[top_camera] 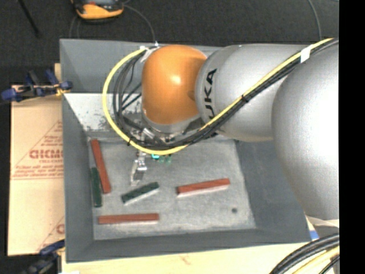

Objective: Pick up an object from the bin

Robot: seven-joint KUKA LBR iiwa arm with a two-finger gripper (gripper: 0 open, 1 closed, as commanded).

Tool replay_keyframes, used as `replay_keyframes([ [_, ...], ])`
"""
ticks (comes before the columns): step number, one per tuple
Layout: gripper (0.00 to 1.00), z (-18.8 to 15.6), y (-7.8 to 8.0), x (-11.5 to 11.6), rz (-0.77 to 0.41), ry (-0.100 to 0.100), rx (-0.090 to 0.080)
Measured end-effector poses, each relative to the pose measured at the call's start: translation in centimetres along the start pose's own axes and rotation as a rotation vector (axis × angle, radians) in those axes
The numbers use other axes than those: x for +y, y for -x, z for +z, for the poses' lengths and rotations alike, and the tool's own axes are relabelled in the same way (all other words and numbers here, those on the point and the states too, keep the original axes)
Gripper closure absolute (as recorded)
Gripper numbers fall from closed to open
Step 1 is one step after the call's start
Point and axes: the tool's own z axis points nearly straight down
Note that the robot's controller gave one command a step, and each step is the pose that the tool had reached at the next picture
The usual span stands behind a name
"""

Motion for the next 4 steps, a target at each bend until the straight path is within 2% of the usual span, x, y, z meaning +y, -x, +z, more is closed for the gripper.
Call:
replay_keyframes([
  [1, 0.0, -0.4, 0.2, -0.1, 0.003, 0.001, -0.007],
  [2, 1.0, 8.9, -2.6, -4.1, 0.03, 0.007, -0.002],
  [3, 0.0, 9.6, -2.4, -4.5, 0.035, 0.004, -0.017],
  [4, 1.0, 9.8, -2.8, -4.5, 0.036, 0.001, -0.002],
])
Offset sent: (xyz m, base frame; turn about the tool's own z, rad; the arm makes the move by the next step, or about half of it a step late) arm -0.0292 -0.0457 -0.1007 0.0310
